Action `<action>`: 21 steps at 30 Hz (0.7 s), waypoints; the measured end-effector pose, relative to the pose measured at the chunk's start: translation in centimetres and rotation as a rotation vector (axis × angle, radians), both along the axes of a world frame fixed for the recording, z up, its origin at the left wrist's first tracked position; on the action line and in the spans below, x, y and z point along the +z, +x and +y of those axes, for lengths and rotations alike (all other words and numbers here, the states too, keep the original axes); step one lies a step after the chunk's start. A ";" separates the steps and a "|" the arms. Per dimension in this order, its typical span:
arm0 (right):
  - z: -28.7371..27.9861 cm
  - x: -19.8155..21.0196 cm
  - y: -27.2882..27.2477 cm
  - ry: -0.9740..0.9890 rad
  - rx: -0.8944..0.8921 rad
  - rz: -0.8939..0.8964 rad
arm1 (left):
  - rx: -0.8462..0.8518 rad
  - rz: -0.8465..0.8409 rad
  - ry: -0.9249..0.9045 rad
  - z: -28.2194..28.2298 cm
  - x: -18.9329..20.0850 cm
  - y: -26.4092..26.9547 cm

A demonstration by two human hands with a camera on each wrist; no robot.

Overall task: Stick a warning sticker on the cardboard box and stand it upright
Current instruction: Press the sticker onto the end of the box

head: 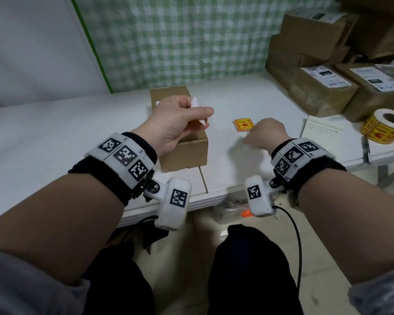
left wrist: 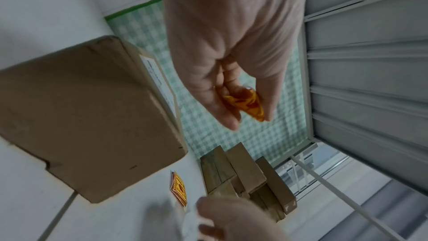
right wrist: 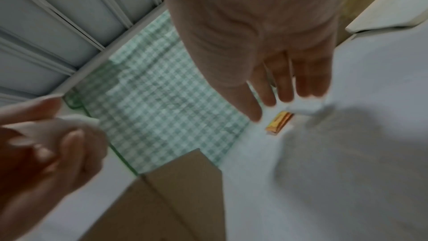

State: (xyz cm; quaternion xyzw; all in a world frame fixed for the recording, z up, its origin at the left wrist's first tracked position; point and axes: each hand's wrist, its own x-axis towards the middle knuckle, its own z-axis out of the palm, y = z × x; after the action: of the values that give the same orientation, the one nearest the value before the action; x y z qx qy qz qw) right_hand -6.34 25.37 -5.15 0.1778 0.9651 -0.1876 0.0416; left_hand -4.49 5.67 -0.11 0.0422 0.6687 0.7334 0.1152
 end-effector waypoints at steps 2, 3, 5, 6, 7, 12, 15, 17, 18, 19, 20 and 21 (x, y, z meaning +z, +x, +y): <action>-0.7 1.0 0.6 -0.366 -0.091 0.304 | 0.026 0.008 0.001 -0.1 0.1 0.1; -1.5 1.9 1.2 -0.576 -0.090 0.416 | 0.041 0.008 -0.004 -0.2 0.2 0.2; -3.3 3.5 2.6 -0.878 0.000 0.452 | 0.078 0.009 -0.038 -0.5 0.1 0.2; -4.2 4.1 3.2 -0.944 0.060 0.430 | 0.091 0.019 -0.060 -0.8 0.1 0.3; -4.9 4.5 3.6 -0.957 0.108 0.402 | 0.100 0.035 -0.078 -1.0 0.0 0.4; -7.3 4.1 4.7 -0.872 0.200 0.416 | 0.116 0.188 -0.209 -2.4 -0.6 1.5; -7.8 3.4 4.8 -0.873 0.195 0.417 | 0.142 0.184 -0.217 -3.3 -0.9 2.1; -8.1 3.0 5.2 -0.884 0.221 0.396 | 0.158 0.162 -0.245 -3.8 -1.3 2.7; -8.3 2.7 5.4 -0.879 0.229 0.387 | 0.161 0.161 -0.277 -4.0 -1.6 3.0; -8.5 2.4 5.6 -0.866 0.231 0.383 | 0.160 0.165 -0.315 -4.2 -1.9 3.4; -8.7 1.9 5.8 -0.846 0.227 0.379 | 0.158 0.172 -0.350 -4.4 -2.3 3.7; -8.8 1.5 6.0 -0.821 0.219 0.376 | 0.162 0.177 -0.379 -4.6 -2.7 4.1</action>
State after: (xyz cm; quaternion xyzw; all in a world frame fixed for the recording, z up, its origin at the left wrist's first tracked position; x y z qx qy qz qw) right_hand -0.39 16.56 -3.68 0.0064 0.8149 -0.5776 -0.0477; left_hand -0.43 1.07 -2.78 0.0302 0.8031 0.5951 0.0029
